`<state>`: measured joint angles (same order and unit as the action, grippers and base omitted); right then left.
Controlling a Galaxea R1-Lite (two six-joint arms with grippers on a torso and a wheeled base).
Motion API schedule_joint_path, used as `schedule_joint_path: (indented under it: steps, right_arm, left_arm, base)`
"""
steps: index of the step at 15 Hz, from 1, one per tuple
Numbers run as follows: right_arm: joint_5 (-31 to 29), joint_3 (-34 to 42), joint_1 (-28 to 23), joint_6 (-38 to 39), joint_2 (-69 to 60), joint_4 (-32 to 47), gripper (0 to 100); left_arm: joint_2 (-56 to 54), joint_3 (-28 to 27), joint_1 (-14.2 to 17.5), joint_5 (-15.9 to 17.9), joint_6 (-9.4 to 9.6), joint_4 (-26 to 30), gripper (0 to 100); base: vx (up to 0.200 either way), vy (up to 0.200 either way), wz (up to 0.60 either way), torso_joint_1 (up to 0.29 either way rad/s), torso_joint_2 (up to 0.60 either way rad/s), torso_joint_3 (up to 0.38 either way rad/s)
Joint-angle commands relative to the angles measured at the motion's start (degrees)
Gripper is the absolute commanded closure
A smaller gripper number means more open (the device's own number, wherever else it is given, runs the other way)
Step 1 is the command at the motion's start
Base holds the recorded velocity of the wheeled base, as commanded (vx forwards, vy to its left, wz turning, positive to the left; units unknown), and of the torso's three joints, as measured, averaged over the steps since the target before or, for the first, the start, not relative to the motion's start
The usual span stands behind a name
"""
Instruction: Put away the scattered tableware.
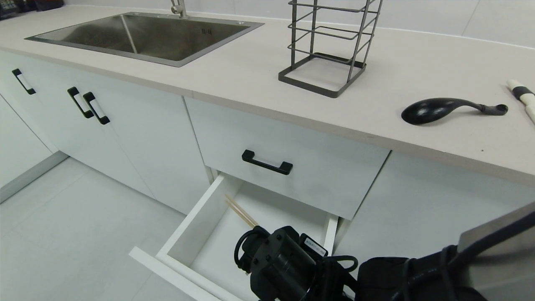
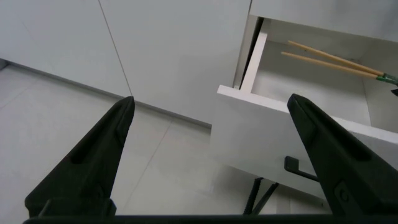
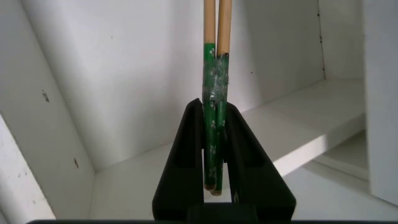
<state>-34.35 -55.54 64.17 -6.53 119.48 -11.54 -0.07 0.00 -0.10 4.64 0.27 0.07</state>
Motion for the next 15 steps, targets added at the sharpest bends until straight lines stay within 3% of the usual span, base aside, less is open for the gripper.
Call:
schedule_joint_path:
  steps: [1,5,15]
  right_arm:
    - [0.1,-1.0,0.0,-0.1,0.2,-0.1,100]
    - [0.3,-4.5,-1.1,-0.3,3.3,-0.1,100]
    - [0.3,-2.5,-3.8,0.6,3.7,0.8,100]
  left_arm:
    - [0.1,0.0,0.0,0.0,0.0,0.0,0]
    - [0.1,0.0,0.0,0.0,0.0,0.0,0]
    - [0.1,0.0,0.0,0.0,0.0,0.0,0]
  base:
    - [0.0,0.0,0.0,-0.041,0.2,0.046]
    - [0.0,0.0,0.0,-0.006,0.12,0.04]
    - [0.0,0.0,0.0,0.0,0.0,0.0]
